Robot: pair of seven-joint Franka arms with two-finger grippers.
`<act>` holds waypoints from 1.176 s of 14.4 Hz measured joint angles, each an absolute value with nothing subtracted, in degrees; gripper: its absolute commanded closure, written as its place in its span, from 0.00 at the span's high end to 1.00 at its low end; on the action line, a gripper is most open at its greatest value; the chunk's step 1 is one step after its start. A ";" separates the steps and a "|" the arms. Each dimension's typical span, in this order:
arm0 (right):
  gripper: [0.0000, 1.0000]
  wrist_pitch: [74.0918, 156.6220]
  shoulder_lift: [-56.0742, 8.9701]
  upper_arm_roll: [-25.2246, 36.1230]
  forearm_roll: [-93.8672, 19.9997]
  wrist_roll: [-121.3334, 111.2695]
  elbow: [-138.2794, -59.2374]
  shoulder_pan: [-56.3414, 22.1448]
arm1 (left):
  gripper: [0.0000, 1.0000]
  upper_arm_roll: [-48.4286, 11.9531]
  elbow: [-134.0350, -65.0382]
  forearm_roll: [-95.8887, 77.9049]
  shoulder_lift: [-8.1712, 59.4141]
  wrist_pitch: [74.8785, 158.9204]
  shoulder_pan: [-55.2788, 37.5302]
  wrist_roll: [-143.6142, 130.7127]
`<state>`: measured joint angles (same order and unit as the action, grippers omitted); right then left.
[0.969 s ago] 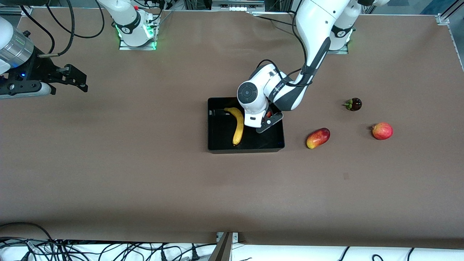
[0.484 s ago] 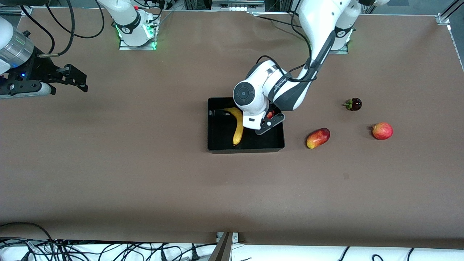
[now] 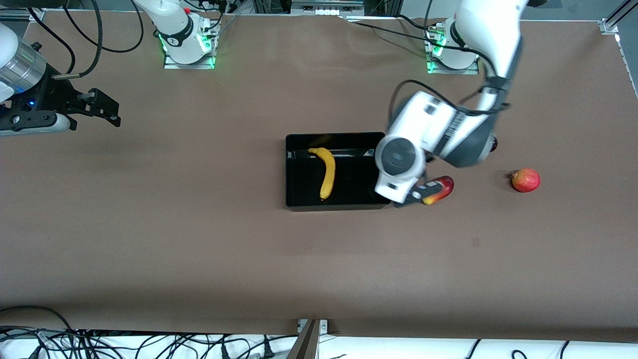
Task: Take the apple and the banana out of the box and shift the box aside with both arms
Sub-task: 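Carry the apple out and lower it beside the mango, then release the apple and move the left gripper to the banana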
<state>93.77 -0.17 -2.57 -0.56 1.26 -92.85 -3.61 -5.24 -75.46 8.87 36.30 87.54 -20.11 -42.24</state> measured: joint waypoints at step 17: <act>1.00 94.69 -1.61 -0.50 -0.26 1.26 -92.84 -2.07 | 1.00 -5.99 -110.73 13.24 30.96 128.73 5.72 2.13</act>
<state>94.69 -1.61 -0.50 -0.26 1.26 -92.84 -2.07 -5.99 -110.73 13.24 30.96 128.73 5.72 2.13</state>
